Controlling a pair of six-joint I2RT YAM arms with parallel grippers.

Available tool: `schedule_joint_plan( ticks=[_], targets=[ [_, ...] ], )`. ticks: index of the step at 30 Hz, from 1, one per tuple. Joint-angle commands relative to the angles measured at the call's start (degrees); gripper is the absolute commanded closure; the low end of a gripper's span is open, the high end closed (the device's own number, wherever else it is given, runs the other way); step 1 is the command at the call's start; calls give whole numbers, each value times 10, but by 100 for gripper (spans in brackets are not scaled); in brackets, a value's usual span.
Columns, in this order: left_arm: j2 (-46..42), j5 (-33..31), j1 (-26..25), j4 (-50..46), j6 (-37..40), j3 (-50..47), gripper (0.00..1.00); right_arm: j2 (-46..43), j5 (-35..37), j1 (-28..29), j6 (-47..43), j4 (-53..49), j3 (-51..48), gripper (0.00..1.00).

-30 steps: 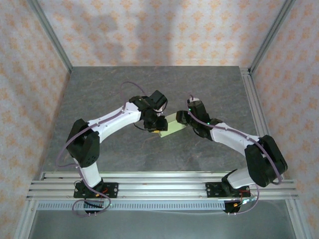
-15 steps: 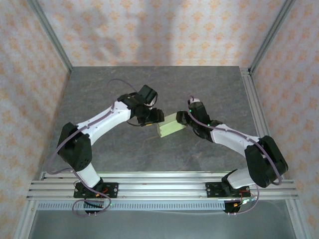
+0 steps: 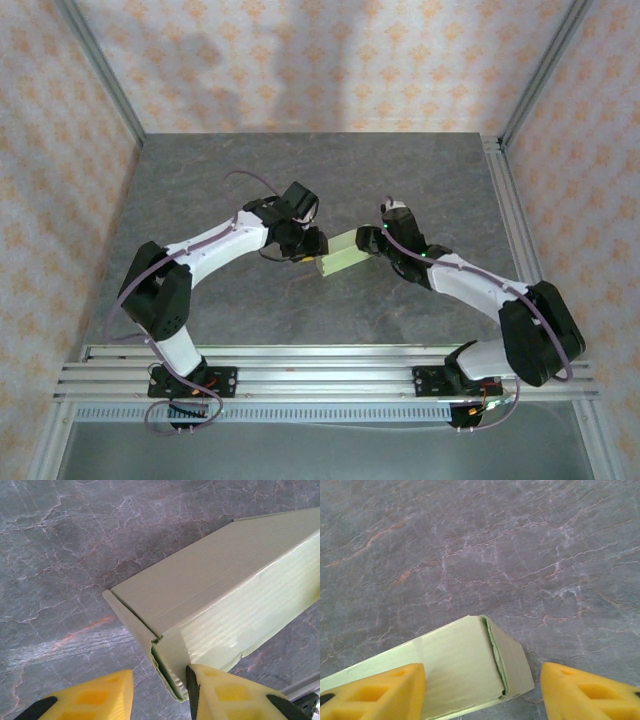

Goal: Fold the paper box

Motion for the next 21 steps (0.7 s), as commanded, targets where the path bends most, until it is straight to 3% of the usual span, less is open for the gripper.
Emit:
schedule_joint_plan(
  ticks=[1, 11, 14, 17, 21],
  targets=[
    [33, -43, 2, -39, 1, -32, 67, -18, 51, -6, 28, -9, 14, 37],
    [35, -42, 3, -44, 6, -26, 67, 30, 8, -35, 79, -19, -13, 60],
    [35, -41, 3, -47, 10, -18, 64, 21, 2, -35, 79, -21, -18, 60],
    [27, -43, 3, -48, 20, -1, 53, 0, 12, -35, 74, -27, -14, 60],
    [22, -51, 2, -51, 44, 59, 43, -21, 28, -35, 72, -45, 4, 50]
  ],
)
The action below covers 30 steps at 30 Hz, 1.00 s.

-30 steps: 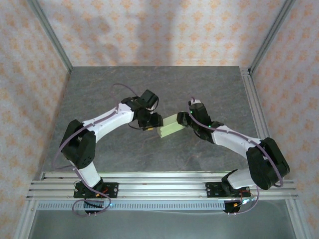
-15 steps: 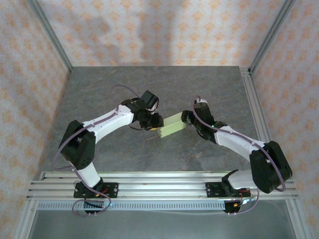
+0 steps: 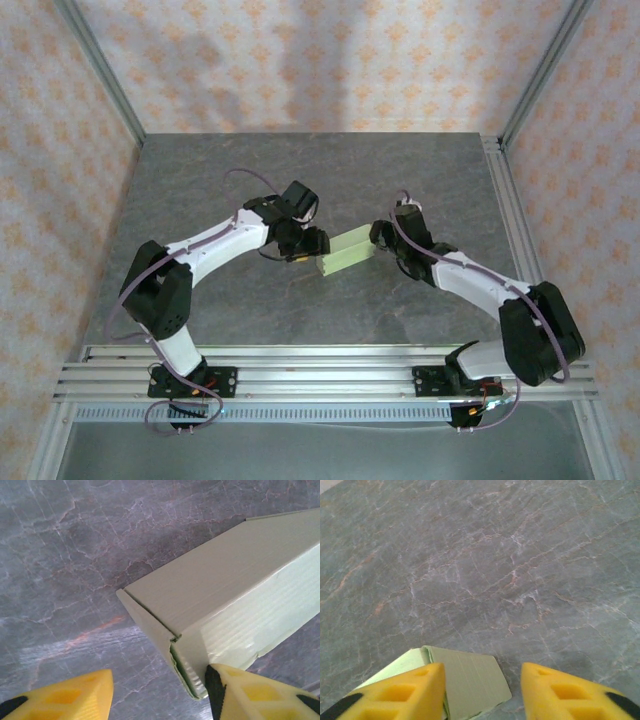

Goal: Fold the paper box

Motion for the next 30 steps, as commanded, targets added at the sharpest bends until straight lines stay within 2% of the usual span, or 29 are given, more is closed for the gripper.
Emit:
schedule_joint_plan(
  ticks=[1, 4, 9, 11, 13, 15, 19, 23, 30],
  targets=[
    [22, -32, 2, -27, 42, 63, 38, -25, 7, 0, 2, -35, 9, 47],
    [32, -36, 1, -32, 105, 120, 15, -43, 7, -9, 28, -41, 12, 33],
    [26, -28, -2, -16, 264, 151, 7, -91, 8, -24, 42, -48, -7, 23],
    [17, -27, -10, -26, 354, 153, 8, -123, 12, -29, 39, -60, -16, 22],
    [11, -64, -26, -40, 443, 154, 8, -144, 16, -32, 33, -69, -27, 22],
    [16, -102, -37, -62, 506, 166, 8, -163, 20, -35, 31, -79, -37, 22],
    [41, -102, -48, -99, 603, 189, 8, -191, 20, -37, 29, -98, -54, 21],
    [72, -83, -53, -154, 660, 225, 9, -217, 25, -37, 36, -107, -72, 21],
    [144, -89, -57, -218, 694, 290, 14, -234, 30, -37, 30, -121, -81, 23]
  ],
)
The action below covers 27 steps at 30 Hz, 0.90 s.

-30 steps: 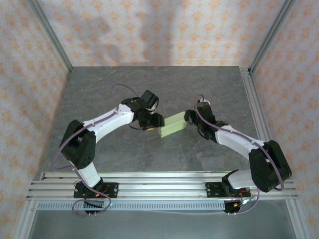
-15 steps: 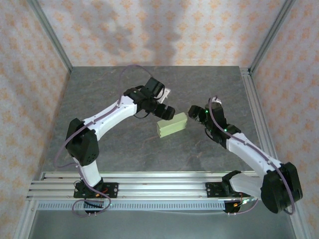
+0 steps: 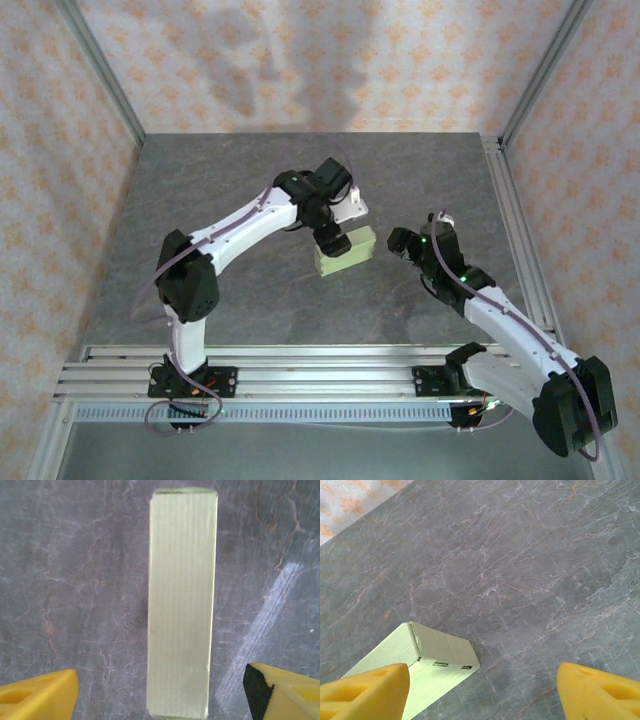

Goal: Fold the paper box

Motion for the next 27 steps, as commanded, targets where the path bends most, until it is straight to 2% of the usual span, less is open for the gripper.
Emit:
schedule_joint_plan(
  ticks=[1, 6, 14, 16, 18, 21, 24, 26, 27],
  targets=[
    [29, -18, -5, -59, 43, 31, 15, -10, 18, -2, 0, -13, -5, 23],
    [68, -24, -10, -84, 43, 70, 31, -8, 20, -2, -4, -9, -5, 23],
    [107, -17, -11, -121, 41, 102, 42, -9, 25, -3, -12, -17, -3, 25],
    [104, -21, -12, -120, 40, 102, 51, -10, 26, -3, -13, -16, -4, 26],
    [99, -29, -14, -118, 41, 101, 54, -9, 27, -3, -14, -15, -4, 26],
    [90, -60, -18, -112, 53, 91, 55, -8, 29, -2, -15, -13, -4, 26],
    [80, -123, -21, -93, 54, 75, 62, -6, 29, -2, -15, -9, -6, 26],
    [76, -160, -21, -82, 50, 68, 62, -4, 28, -2, -14, -7, -8, 26],
    [74, -184, -22, -73, 45, 62, 58, -2, 27, -2, -13, -4, -8, 26]
  ],
)
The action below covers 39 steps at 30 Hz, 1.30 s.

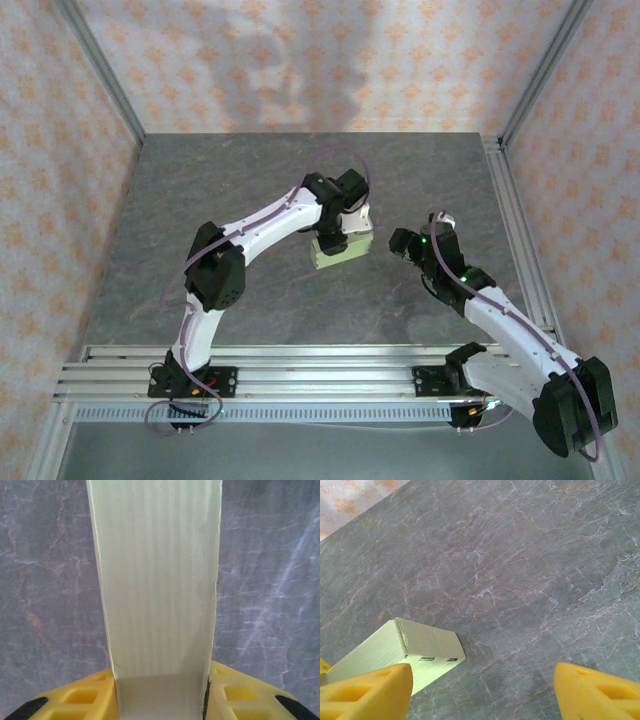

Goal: Fold the paper box

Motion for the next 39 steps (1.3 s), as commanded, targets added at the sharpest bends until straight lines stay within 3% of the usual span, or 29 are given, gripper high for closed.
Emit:
schedule_joint_plan(
  ticks=[1, 5, 8, 11, 18, 19, 22, 24, 32, 35, 39],
  targets=[
    [-24, -124, 2, 24, -2, -20, 57, 1, 15, -2, -7, 3, -8, 26],
    [-19, -298, 2, 90, -28, -32, 60, 8, 9, -3, -6, 9, -9, 26],
    [-38, -367, 0, 175, 9, -87, 60, 11, 7, -2, -6, 14, -11, 26],
    [-58, -364, -2, 231, 35, -128, 57, 13, 6, -3, -7, 15, -11, 26],
    [13, -369, -5, 169, 34, -99, 49, 12, 6, -3, -5, 17, -9, 27],
    [14, -361, -5, 161, 30, -98, 46, 10, 6, -3, -6, 15, -9, 27],
    [3, -299, -5, 132, 15, -96, 18, 7, 9, -3, -12, 11, -6, 26],
    [-11, -269, -5, 126, 8, -99, 9, 8, 9, -2, -20, 14, -6, 24],
    [-91, -131, 16, 165, -54, -136, 3, 26, 0, -3, -28, 31, 0, 21],
    [-130, -65, 55, 227, -112, -174, 3, 34, -6, -3, -30, 41, -1, 20],
    [-121, -53, 118, 258, -248, -183, 3, 37, -8, -3, -31, 47, -3, 20]
  ],
)
